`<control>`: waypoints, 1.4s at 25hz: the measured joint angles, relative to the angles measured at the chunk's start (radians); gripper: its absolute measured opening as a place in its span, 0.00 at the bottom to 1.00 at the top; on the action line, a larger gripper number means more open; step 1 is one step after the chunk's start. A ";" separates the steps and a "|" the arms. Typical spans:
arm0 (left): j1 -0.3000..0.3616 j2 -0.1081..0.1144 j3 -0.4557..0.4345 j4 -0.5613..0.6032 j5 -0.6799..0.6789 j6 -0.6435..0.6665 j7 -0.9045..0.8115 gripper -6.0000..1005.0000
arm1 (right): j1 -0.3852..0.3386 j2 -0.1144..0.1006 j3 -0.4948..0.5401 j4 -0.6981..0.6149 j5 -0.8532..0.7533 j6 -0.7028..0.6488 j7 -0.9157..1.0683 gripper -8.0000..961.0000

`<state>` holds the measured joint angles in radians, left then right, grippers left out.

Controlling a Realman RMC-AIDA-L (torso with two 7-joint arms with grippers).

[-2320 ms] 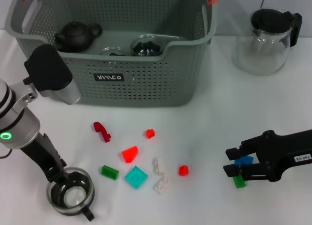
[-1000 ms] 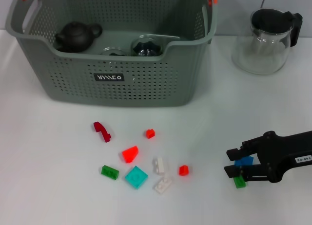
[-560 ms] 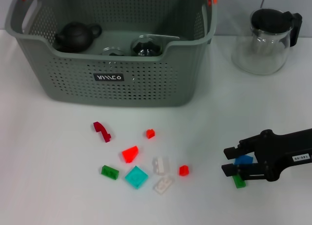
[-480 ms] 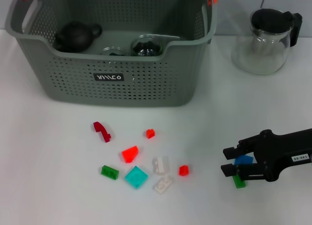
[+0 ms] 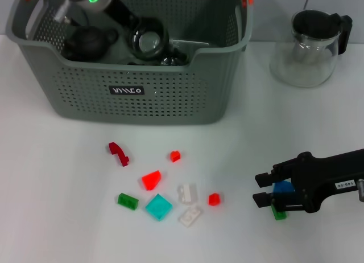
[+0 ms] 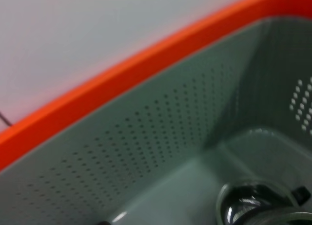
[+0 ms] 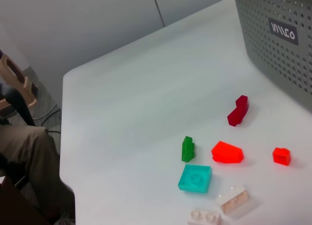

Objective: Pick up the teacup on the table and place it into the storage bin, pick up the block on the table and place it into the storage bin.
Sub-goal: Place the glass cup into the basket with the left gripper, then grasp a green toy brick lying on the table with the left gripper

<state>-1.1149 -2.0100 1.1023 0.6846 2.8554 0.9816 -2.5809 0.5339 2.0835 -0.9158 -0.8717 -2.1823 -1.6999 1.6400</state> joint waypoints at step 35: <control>0.492 0.026 -0.725 0.316 -1.236 0.998 0.555 0.50 | 0.004 -0.008 0.000 0.013 0.006 0.004 -0.003 0.49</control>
<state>-0.6227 -1.9835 0.3769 1.0002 1.6194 1.9794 -2.0263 0.5374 2.0755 -0.9158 -0.8591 -2.1764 -1.6957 1.6367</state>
